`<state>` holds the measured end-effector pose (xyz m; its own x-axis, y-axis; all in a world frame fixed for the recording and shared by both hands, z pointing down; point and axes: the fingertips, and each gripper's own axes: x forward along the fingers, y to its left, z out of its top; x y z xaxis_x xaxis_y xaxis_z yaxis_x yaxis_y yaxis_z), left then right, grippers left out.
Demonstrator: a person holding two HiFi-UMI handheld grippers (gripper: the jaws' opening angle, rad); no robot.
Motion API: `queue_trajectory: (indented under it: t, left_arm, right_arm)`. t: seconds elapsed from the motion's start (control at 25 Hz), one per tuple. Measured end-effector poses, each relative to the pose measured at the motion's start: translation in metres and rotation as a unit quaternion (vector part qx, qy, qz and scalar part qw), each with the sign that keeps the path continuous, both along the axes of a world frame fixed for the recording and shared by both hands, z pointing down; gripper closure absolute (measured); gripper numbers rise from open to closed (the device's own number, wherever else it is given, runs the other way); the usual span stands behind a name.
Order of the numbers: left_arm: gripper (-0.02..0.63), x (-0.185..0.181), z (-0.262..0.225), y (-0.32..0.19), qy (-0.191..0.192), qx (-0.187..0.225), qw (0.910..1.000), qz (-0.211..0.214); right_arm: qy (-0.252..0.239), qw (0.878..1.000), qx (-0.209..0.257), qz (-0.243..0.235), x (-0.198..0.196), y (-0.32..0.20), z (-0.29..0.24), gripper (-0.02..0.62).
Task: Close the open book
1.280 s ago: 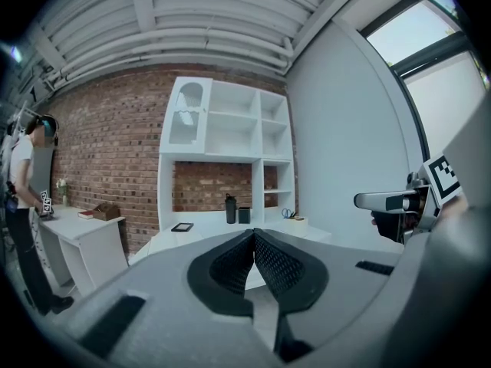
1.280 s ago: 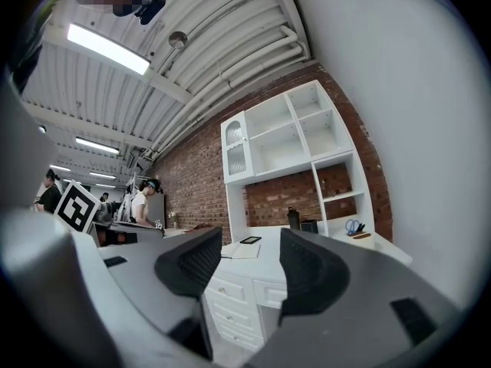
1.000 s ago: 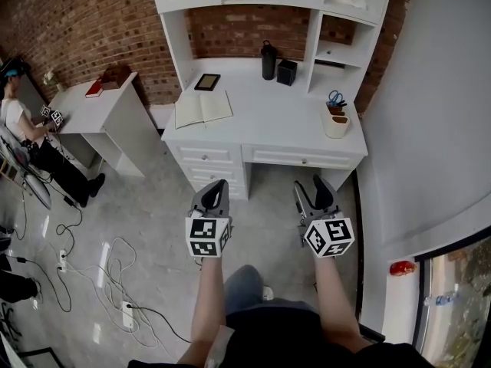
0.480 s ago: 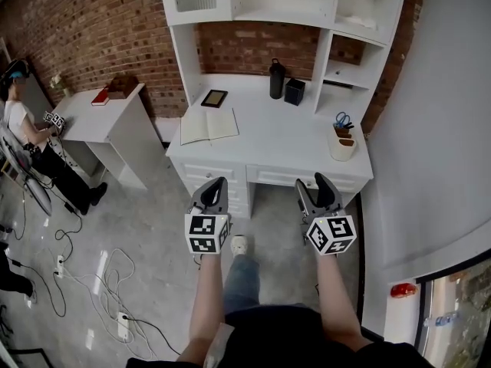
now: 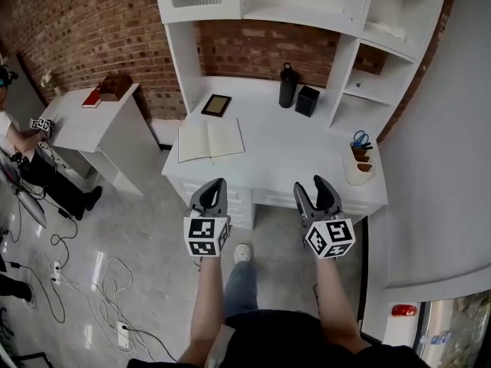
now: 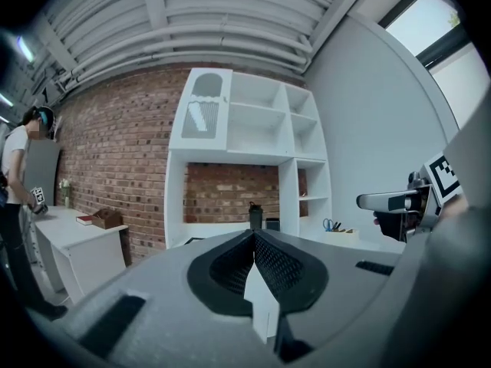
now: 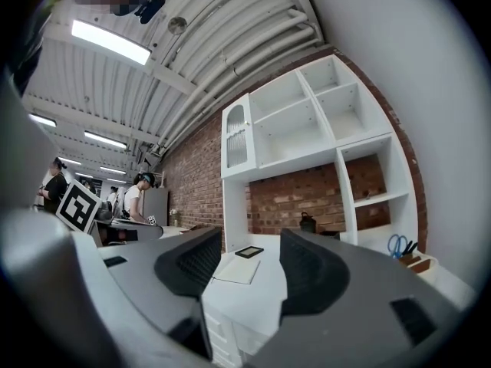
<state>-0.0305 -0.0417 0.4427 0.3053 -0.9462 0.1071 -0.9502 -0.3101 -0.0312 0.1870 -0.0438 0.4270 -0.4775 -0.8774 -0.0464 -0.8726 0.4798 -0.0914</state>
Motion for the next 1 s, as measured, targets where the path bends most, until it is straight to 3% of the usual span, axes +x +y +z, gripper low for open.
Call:
queue_trajectory:
  t: [0.68, 1.0]
  left_arm:
    - [0.597, -0.037, 0.023, -0.209, -0.018, -0.046, 0.9982, 0.036]
    - [0.597, -0.062, 0.021, -0.273, -0.021, -0.048, 0.9979, 0.037]
  right_arm:
    - [-0.004, 0.999, -0.05, 0.014, -0.053, -0.211, 0.027, 0.377]
    - [-0.007, 0.998, -0.052, 0.017, -0.077, -0.269, 0.024, 0.377]
